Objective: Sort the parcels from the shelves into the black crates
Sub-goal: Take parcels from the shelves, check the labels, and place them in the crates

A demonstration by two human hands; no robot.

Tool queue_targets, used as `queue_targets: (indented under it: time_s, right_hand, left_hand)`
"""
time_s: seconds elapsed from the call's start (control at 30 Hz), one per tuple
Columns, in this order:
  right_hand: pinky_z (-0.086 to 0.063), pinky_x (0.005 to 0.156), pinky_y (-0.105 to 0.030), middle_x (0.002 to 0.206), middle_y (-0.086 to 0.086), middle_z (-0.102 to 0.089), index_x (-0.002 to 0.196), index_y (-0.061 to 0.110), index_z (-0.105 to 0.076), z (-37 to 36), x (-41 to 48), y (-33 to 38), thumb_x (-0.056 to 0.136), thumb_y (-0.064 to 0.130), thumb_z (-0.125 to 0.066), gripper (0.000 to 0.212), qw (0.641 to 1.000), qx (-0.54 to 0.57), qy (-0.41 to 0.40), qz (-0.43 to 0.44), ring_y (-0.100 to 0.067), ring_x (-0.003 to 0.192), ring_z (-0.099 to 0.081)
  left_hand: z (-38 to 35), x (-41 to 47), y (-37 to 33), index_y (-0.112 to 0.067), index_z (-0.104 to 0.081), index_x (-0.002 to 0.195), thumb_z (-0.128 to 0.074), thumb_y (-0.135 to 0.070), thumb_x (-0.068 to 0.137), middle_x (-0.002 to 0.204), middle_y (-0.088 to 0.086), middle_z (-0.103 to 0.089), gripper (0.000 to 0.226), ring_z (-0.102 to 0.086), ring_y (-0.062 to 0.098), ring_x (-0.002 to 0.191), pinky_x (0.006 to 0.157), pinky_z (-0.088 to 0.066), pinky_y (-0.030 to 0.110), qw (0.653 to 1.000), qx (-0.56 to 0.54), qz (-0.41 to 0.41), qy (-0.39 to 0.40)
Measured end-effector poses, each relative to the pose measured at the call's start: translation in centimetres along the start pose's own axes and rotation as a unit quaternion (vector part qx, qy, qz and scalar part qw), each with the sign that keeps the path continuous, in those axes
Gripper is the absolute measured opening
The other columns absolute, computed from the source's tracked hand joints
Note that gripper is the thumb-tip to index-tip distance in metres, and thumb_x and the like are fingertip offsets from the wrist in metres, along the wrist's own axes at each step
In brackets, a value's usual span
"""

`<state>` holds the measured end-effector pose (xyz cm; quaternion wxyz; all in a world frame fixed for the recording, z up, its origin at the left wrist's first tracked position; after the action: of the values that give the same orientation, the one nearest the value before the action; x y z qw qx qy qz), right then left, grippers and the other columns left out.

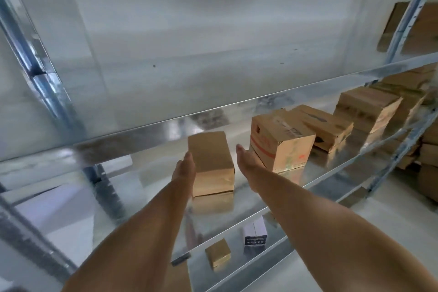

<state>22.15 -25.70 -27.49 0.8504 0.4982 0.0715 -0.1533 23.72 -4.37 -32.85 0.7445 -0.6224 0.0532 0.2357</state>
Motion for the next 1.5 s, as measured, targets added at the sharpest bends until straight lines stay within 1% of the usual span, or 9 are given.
queue_targets:
  time_s: [0.2,0.33,0.57,0.67,0.83,0.97,1.17,1.37,1.5]
  right_hand:
    - [-0.037,0.11,-0.041,0.149,-0.019,-0.046,0.148,-0.001,-0.041,-2.1,6.3,-1.1,0.111,0.034,-0.036,0.052,0.99,0.086,0.066,-0.089,-0.037,0.135,-0.046]
    - [-0.045,0.108,-0.046,0.12,-0.009,-0.062,0.138,0.007,-0.056,-4.5,9.8,-2.3,0.101,0.044,-0.052,0.053,0.972,0.183,0.099,-0.111,-0.028,0.11,-0.06]
    - [-0.045,0.104,-0.055,0.119,-0.016,-0.061,0.116,0.02,-0.049,-3.3,10.7,-4.4,0.103,0.058,-0.038,0.042,0.943,0.238,0.159,-0.168,-0.033,0.119,-0.058]
    - [-0.046,0.102,-0.056,0.105,-0.013,-0.06,0.118,0.019,-0.059,-2.7,9.8,-4.9,0.103,0.064,-0.03,0.055,0.941,0.204,0.213,-0.164,-0.031,0.106,-0.059]
    - [-0.044,0.106,-0.051,0.112,-0.013,-0.067,0.118,0.021,-0.067,-0.5,8.1,-6.7,0.101,0.068,-0.028,0.064,0.935,0.186,0.258,-0.155,-0.03,0.101,-0.063]
    - [-0.046,0.101,-0.05,0.121,-0.015,-0.066,0.121,0.016,-0.064,1.7,6.6,-6.8,0.103,0.064,-0.028,0.062,0.922,0.237,0.276,-0.134,-0.037,0.111,-0.063]
    - [-0.046,0.094,-0.051,0.12,-0.016,-0.065,0.117,0.016,-0.063,4.3,3.9,-7.7,0.102,0.066,-0.024,0.065,0.909,0.249,0.313,-0.116,-0.039,0.114,-0.059]
    - [-0.039,0.108,-0.046,0.116,-0.008,-0.066,0.1,0.017,-0.066,5.9,2.5,-7.9,0.1,0.071,-0.024,0.068,0.912,0.222,0.33,-0.102,-0.032,0.125,-0.054]
    - [-0.044,0.107,-0.042,0.103,-0.009,-0.07,0.1,0.012,-0.067,6.5,1.7,-7.5,0.102,0.065,-0.031,0.064,0.894,0.283,0.332,-0.097,-0.028,0.103,-0.062]
  left_hand:
    - [-1.6,4.9,0.1,-0.01,-0.048,0.143,-0.035,-0.059,0.093,0.147,0.011,-0.05,0.071,-0.048,0.032,0.133,0.114,-0.035,0.046,0.999,-0.018,0.03,-0.014]
    - [-2.0,6.1,0.0,-0.005,-0.056,0.133,-0.036,-0.033,0.103,0.136,0.012,-0.058,0.045,-0.055,0.033,0.125,0.108,-0.043,0.046,0.999,-0.012,0.038,-0.027]
    - [-1.3,4.9,2.3,-0.021,-0.058,0.129,-0.034,-0.088,0.067,0.136,0.002,-0.058,0.095,-0.056,0.034,0.123,0.104,-0.044,0.051,0.991,-0.058,0.099,-0.07]
    - [-0.9,4.8,4.0,-0.019,-0.057,0.132,-0.032,-0.088,0.063,0.134,0.009,-0.059,0.101,-0.057,0.036,0.12,0.105,-0.042,0.056,0.984,-0.095,0.107,-0.107]
    - [-1.8,-2.2,1.7,-0.021,-0.063,0.125,-0.03,-0.077,0.083,0.127,0.009,-0.063,0.077,-0.06,0.032,0.114,0.104,-0.044,0.049,0.979,-0.115,0.076,-0.15]
    - [-3.5,-6.9,0.5,-0.009,-0.059,0.123,-0.024,-0.053,0.105,0.116,0.009,-0.061,0.06,-0.054,0.027,0.1,0.077,-0.035,0.037,0.979,-0.138,0.049,-0.143]
    - [-4.9,-11.9,2.5,-0.02,-0.049,0.139,-0.03,-0.059,0.101,0.141,0.003,-0.051,0.058,-0.048,0.038,0.128,0.1,-0.033,0.053,0.966,-0.202,0.074,-0.144]
    - [-4.6,-14.1,1.4,-0.027,-0.062,0.12,-0.03,-0.065,0.099,0.143,0.0,-0.052,0.054,-0.041,0.034,0.137,0.113,-0.015,0.068,0.964,-0.221,0.044,-0.139]
    - [-5.1,-15.3,0.5,-0.025,-0.063,0.104,-0.024,-0.066,0.098,0.128,0.004,-0.059,0.058,-0.043,0.032,0.134,0.115,-0.016,0.065,0.97,-0.205,0.036,-0.124]
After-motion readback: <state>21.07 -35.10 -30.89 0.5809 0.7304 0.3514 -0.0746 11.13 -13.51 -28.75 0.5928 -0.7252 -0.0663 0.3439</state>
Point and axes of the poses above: each hand's wrist, its own x-axis towards the middle knuckle, its own z-axis out of the back of the hand, y = z × x, the point moved 10 cm from there along x, towards the middle knuckle
